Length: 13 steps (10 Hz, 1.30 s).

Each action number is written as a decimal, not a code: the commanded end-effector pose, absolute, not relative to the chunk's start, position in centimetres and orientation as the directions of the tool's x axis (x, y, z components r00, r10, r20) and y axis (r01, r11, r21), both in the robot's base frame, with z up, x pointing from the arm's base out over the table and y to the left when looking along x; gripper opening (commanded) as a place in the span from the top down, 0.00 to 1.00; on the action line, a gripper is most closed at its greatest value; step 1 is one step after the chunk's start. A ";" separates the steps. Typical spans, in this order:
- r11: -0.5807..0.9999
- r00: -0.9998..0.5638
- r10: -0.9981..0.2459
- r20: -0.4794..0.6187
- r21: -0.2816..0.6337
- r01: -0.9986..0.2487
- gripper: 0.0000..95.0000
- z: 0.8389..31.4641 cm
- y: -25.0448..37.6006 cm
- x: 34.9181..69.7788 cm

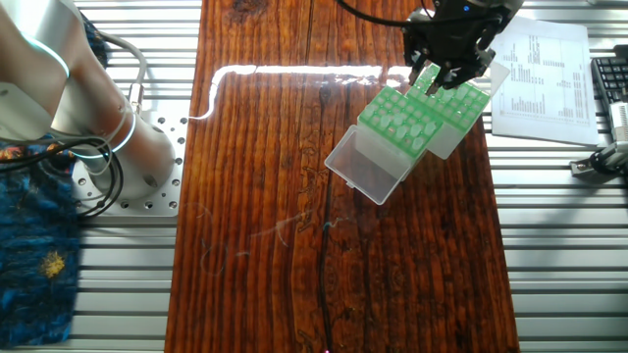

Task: Transfer all large pipette tips from one holder to another

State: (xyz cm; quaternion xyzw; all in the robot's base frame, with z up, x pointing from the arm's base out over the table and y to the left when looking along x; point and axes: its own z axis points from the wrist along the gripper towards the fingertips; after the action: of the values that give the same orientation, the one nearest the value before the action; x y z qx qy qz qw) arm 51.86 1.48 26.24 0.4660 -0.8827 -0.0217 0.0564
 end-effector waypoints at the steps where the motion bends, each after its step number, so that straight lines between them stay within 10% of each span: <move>1: 0.582 -0.576 -0.813 0.083 0.091 -0.808 0.80 25.6 2.2 52.6; 13: 0.658 -0.652 -0.753 0.085 0.080 -0.749 0.80 21.4 9.1 54.5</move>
State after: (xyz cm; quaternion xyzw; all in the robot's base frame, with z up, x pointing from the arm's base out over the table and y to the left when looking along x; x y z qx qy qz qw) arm 54.45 9.10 21.36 0.4123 -0.9093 -0.0178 0.0541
